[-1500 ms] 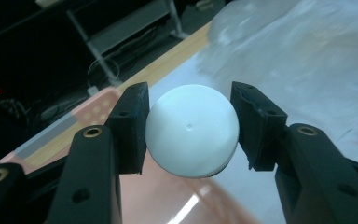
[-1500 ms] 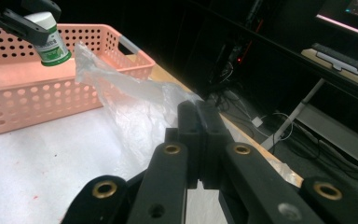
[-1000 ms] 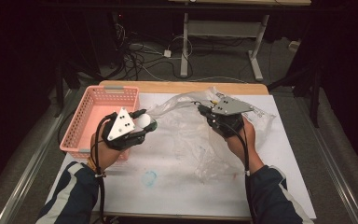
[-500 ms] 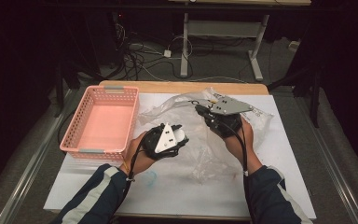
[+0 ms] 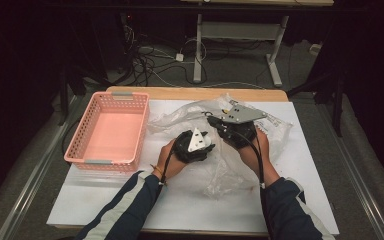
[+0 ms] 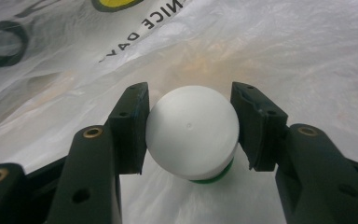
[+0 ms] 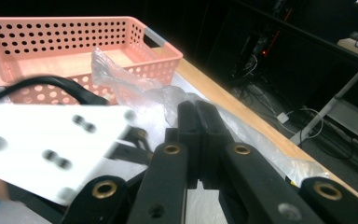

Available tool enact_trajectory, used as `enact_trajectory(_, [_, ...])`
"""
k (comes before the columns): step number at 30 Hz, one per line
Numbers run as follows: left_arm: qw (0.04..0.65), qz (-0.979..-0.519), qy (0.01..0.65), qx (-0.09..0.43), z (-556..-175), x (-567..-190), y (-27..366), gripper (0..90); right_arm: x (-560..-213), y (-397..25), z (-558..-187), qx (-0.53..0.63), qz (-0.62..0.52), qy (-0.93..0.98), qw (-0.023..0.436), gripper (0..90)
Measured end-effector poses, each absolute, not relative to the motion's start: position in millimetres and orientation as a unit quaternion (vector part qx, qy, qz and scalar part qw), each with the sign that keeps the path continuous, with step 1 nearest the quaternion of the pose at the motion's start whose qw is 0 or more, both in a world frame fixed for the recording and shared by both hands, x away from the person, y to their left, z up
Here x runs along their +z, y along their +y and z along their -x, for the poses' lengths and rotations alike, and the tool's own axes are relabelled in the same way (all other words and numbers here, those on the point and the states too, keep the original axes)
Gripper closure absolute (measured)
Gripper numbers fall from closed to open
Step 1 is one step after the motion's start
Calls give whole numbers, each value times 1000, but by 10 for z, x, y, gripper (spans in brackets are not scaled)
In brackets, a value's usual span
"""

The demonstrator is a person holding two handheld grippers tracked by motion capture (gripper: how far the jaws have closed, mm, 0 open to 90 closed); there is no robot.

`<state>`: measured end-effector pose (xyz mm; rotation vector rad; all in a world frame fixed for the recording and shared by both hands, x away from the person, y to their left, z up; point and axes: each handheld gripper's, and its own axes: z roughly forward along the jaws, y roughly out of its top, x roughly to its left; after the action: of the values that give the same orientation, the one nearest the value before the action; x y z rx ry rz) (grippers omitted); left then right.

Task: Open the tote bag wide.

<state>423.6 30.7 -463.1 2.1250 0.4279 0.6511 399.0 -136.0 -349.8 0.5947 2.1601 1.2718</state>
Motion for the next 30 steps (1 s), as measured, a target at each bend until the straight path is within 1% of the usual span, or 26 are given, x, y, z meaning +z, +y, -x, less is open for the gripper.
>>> enact_trajectory(5, [409,-857,175,261,-4281,-4697,236,476,-3520,-1366,-3996,470,-223,809,275,900])
enact_trajectory(7, [417,-854,180,256,-4276,-4691,254,467,-3527,-1376,-4008,470,-226,809,273,900])
enact_trajectory(8, [424,-849,185,254,-4265,-4677,267,421,-3532,-1384,-4015,469,-229,809,271,900])
enact_trajectory(9, [433,-846,187,248,-4255,-4664,277,421,-3532,-1384,-4015,469,-229,809,271,900])
enact_trajectory(10, [433,-846,185,248,-4239,-4644,290,401,-3533,-1389,-4017,468,-230,809,271,900])
enact_trajectory(11, [432,-847,182,250,-4214,-4629,299,379,-3534,-1394,-4019,468,-232,809,271,900])
enact_trajectory(13, [432,-846,175,259,-4148,-4609,312,366,-3535,-1403,-4023,468,-233,808,271,900])
enact_trajectory(14, [431,-845,172,264,-4111,-4597,318,328,-3535,-1407,-4024,467,-234,808,271,900])
enact_trajectory(15, [433,-844,168,267,-4070,-4583,329,315,-3536,-1410,-4027,467,-235,808,271,900])
enact_trajectory(18, [440,-840,155,277,-3950,-4494,377,313,-3544,-1412,-4031,465,-236,809,270,900])
enact_trajectory(19, [442,-838,153,281,-3910,-4456,392,295,-3547,-1413,-4032,465,-236,809,270,900])
enact_trajectory(26, [453,-829,121,303,-3623,-4155,643,272,-3541,-1436,-4025,464,-236,809,272,900])
enact_trajectory(27, [452,-828,117,309,-3584,-4117,689,247,-3547,-1436,-4024,462,-236,810,273,900])
enact_trajectory(30, [449,-822,116,331,-3472,-4015,876,244,-3559,-1443,-4019,459,-236,812,272,900])
